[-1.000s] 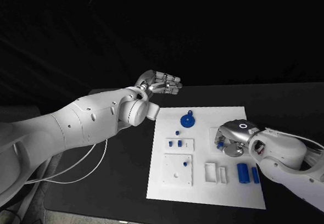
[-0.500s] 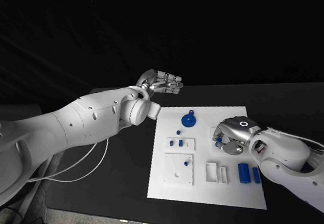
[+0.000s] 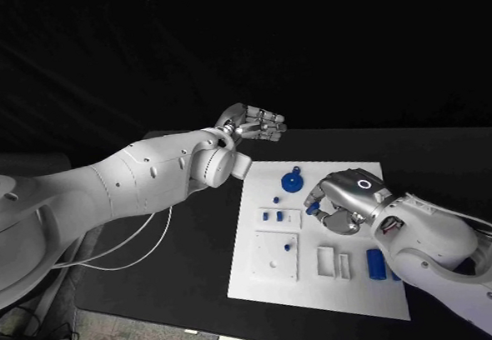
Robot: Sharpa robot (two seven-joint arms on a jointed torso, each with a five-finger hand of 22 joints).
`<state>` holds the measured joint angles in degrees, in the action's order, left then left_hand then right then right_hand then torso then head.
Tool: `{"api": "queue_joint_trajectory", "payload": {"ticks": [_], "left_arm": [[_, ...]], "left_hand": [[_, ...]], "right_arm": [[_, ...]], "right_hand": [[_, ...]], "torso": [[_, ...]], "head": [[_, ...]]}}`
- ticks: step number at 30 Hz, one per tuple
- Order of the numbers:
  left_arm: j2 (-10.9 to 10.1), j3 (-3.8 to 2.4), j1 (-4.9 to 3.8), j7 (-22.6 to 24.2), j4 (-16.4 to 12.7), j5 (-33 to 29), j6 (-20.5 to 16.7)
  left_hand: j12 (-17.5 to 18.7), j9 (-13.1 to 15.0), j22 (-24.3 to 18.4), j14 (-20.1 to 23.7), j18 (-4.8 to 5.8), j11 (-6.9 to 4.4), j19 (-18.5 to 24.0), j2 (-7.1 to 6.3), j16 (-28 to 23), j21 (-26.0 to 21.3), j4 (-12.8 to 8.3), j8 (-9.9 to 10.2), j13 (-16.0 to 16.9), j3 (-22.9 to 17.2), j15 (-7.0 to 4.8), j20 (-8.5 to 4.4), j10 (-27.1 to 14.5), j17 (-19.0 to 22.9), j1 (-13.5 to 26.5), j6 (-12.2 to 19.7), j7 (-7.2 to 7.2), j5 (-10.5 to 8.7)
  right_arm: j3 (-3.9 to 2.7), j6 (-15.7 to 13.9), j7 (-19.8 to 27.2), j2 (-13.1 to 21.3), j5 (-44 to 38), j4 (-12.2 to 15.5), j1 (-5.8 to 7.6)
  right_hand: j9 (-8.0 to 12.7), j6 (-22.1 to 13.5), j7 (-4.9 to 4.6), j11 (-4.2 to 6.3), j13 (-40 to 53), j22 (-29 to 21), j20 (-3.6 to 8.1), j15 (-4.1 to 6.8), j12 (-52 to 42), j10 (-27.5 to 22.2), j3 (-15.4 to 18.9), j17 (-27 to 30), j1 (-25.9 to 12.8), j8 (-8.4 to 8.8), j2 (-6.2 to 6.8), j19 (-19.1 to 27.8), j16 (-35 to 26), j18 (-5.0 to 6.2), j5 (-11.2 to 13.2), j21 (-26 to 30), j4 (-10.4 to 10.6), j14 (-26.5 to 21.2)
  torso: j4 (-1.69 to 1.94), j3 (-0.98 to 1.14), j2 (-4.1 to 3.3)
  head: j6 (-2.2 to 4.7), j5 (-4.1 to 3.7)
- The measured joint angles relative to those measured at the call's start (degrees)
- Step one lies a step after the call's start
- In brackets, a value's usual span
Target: Assemble the parts on the task board
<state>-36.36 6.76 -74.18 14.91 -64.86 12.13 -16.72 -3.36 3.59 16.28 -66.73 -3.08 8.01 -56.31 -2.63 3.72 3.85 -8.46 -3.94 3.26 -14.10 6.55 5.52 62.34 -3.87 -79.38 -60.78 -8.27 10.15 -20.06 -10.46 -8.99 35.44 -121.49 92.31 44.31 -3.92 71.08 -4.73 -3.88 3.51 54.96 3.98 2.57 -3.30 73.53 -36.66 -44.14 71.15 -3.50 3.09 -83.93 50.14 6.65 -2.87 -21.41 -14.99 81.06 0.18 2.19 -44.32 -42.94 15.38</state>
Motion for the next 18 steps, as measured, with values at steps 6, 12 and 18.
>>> {"api": "queue_joint_trajectory", "payload": {"ticks": [6, 12, 18], "left_arm": [[0.4, 0.0, 0.0, 0.0, 0.1, 0.0, 0.0], [1.4, 0.0, 0.0, 0.0, 0.6, 0.0, 0.1], [2.3, 0.02, 0.0, 0.0, 1.1, 0.0, 0.3]], "left_hand": [[0.0, 0.0, 0.0, 0.0, 0.0, 0.0, 0.0, 0.0, 0.0, 0.0, 0.0, 0.0, 0.0, 0.0, 0.0, 0.0, 0.0, 0.0, 0.0, 0.0, 0.0, 0.0], [0.0, 0.0, -0.3, 0.0, 0.0, 0.0, 0.0, 0.0, 0.0, 0.2, 0.0, 0.0, 0.0, 0.0, 0.0, 0.0, 0.0, 0.0, 0.0, 0.0, 0.0, 0.0], [0.0, 0.0, -0.3, 0.0, 0.0, 0.0, 0.0, 0.0, 0.0, 0.2, 0.0, 0.0, 0.0, 0.0, 0.0, 0.0, 0.0, 0.0, 0.0, 0.0, 0.0, 0.0]], "right_arm": [[0.33, -0.6, 0.9, -2.8, -0.6, 0.2, -1.53], [0.77, -0.9, 2.0, -5.8, -1.2, -0.9, -3.51], [1.49, -1.0, 2.9, -8.1, -1.8, -2.2, -5.06]], "right_hand": [[0.0, 0.0, 0.0, 0.0, -0.1, 0.1, -0.01, -0.01, 0.0, 0.0, 0.0, -0.1, 0.0, 0.02, 0.0, 0.0, -0.2, 0.03, 0.0, 0.0, 0.0, 0.0], [0.0, 0.0, 0.0, 0.01, -0.1, 0.1, -0.01, 0.19, 0.1, 0.0, -0.3, -0.1, 0.0, 0.03, 0.01, 0.0, -0.2, 0.07, 0.0, 0.0, 0.0, 0.2], [0.0, 0.0, 0.0, 0.01, -0.1, 0.1, -0.02, 0.18, 0.3, 0.0, -0.4, -0.1, 0.0, 0.09, 0.01, 0.0, -0.4, 0.1, 0.1, 0.0, -0.2, 0.2]], "torso": [[0.01, -0.06, 0.0], [0.19, -0.06, -0.01], [0.25, -0.15, -0.01]], "head": [[0.0, 0.62], [0.21, 0.98], [0.19, 1.41]]}}
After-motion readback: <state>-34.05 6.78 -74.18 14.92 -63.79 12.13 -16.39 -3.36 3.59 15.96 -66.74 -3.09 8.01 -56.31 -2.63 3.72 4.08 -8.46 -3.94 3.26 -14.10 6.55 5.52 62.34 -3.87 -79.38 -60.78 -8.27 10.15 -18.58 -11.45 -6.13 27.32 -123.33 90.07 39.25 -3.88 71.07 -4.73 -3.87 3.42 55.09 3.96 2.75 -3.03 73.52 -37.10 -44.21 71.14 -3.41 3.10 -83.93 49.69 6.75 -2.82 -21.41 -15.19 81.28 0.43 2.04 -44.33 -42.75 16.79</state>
